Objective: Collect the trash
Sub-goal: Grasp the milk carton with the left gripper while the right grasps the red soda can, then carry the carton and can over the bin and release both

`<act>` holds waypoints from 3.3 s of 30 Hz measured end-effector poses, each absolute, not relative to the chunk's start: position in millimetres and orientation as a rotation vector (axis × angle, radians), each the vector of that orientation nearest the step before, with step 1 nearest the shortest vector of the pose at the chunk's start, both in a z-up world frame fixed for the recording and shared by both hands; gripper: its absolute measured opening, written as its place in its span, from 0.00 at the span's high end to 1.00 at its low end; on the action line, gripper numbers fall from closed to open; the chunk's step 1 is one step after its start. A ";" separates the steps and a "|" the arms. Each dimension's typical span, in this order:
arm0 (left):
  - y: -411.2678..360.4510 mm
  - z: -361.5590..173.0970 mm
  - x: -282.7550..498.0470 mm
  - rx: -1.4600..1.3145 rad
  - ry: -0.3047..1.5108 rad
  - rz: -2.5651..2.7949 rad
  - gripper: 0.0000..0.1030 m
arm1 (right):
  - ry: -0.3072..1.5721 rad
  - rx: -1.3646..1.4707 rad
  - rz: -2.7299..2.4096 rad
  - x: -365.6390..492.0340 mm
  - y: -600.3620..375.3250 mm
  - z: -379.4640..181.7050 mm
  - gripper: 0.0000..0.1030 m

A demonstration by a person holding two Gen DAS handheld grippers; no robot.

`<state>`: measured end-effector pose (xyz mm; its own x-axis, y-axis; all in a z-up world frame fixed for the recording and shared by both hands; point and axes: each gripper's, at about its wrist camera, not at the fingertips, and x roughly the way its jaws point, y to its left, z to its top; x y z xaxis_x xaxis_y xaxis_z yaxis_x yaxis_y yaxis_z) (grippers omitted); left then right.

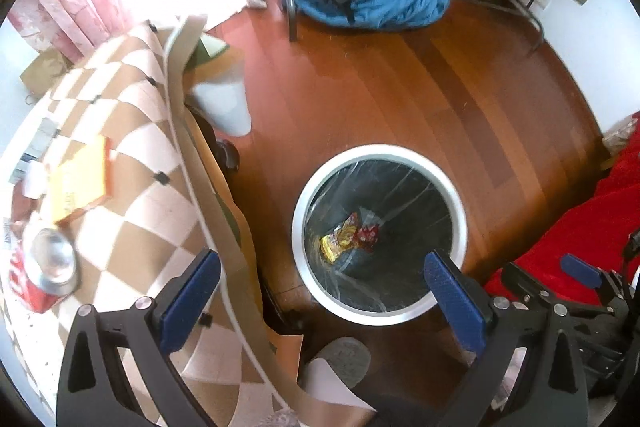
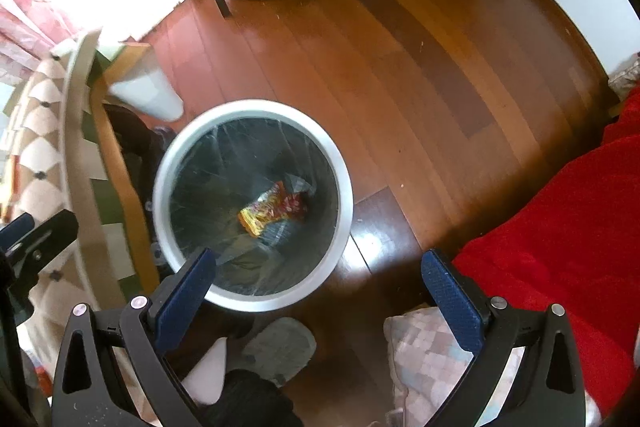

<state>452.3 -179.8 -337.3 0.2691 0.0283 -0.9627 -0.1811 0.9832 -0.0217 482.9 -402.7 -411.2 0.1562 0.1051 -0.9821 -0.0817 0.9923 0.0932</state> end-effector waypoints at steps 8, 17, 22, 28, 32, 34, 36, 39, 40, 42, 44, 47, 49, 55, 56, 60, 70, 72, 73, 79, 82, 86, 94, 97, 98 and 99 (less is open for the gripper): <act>-176.7 -253.1 408.8 -0.119 1.157 0.153 0.00 | 1.279 0.102 0.174 450.9 -404.9 -322.3 0.00; -103.1 -177.3 328.9 -0.177 0.997 0.332 0.00 | 1.147 0.121 0.313 394.8 -345.3 -228.6 0.00; -23.8 -191.5 267.5 -0.273 1.018 0.516 0.00 | 1.175 0.053 0.464 354.7 -269.6 -231.1 0.00; 42.3 -271.5 196.3 -0.411 1.232 0.696 0.00 | 1.297 -0.037 0.574 314.4 -183.3 -288.5 0.00; 65.0 -320.1 163.0 -0.643 1.320 0.732 0.00 | 1.366 -0.062 0.577 306.0 -153.8 -325.5 0.00; 71.8 -342.4 158.0 -0.784 1.341 0.718 0.01 | 1.387 -0.088 0.567 305.1 -142.7 -341.0 0.00; 74.5 -360.4 159.2 -0.876 1.345 0.703 0.03 | 1.405 -0.110 0.560 305.8 -132.7 -352.2 0.00; 76.4 -374.3 165.3 -0.926 1.340 0.719 0.21 | 1.419 -0.137 0.560 313.7 -123.0 -359.6 0.00; 75.9 -372.3 166.8 -0.921 1.318 0.732 0.34 | 1.424 -0.155 0.562 315.4 -120.2 -361.0 0.00; 75.0 -367.0 170.7 -0.880 1.284 0.746 0.46 | 1.431 -0.183 0.576 318.7 -114.6 -362.6 0.00; 77.6 -361.5 171.7 -0.852 1.245 0.756 0.46 | 1.439 -0.231 0.605 321.7 -106.9 -361.9 0.00; 88.5 -354.8 174.3 -0.760 1.219 0.815 0.46 | 1.431 -0.323 0.675 329.4 -92.3 -352.8 0.00; 96.4 -351.9 173.5 -0.740 1.194 0.879 0.46 | 1.412 -0.428 0.740 334.2 -72.1 -342.6 0.00; 125.4 -359.0 162.1 -0.763 1.167 0.968 0.46 | 1.291 -0.899 0.904 343.3 19.6 -322.5 0.00; 128.4 -361.0 159.7 -0.774 1.164 0.976 0.46 | 1.271 -0.952 0.915 345.0 33.3 -322.0 0.00; 148.8 -364.4 158.7 -0.802 1.164 0.983 0.49 | 1.162 -1.289 0.988 344.1 93.1 -339.6 0.00; 162.0 -366.1 150.6 -0.816 1.170 0.947 0.49 | 1.261 -1.488 1.063 335.3 139.4 -404.7 0.01; 162.3 -364.6 153.9 -0.808 1.179 0.942 0.49 | 1.261 -1.447 1.069 336.9 139.6 -401.1 0.04; 167.6 -365.8 158.0 -0.802 1.186 0.943 0.49 | 1.273 -1.406 1.082 339.1 139.5 -397.7 0.10; 164.5 -364.8 167.1 -0.783 1.199 0.949 0.49 | 1.327 -1.282 1.062 347.5 130.7 -390.1 0.13; 161.4 -363.9 165.3 -0.770 1.184 0.945 0.53 | 1.362 -1.160 1.032 355.7 115.3 -383.8 0.14; 158.1 -361.4 161.7 -0.734 1.180 0.944 0.54 | 1.342 -1.010 0.979 361.8 90.9 -373.7 0.14; 136.4 -329.7 155.6 -0.606 1.135 0.942 0.54 | 1.317 -0.498 0.876 373.0 -0.9 -338.5 0.14; 119.4 -305.8 156.3 -0.538 1.096 0.922 0.54 | 1.293 -0.343 0.854 370.7 -39.9 -326.3 0.14; 115.3 -296.8 156.4 -0.518 1.082 0.912 0.54 | 1.277 -0.297 0.846 362.6 -49.0 -316.2 0.14; 110.1 -286.2 158.3 -0.498 1.064 0.898 0.54 | 1.261 -0.256 0.840 356.9 -52.2 -311.5 0.14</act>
<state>158.3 110.1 -286.2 0.1947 0.3845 -0.9024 -0.8249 0.5620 0.0614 356.9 -52.2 -311.5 0.0609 0.4141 -0.9082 -0.6783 0.6847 0.2668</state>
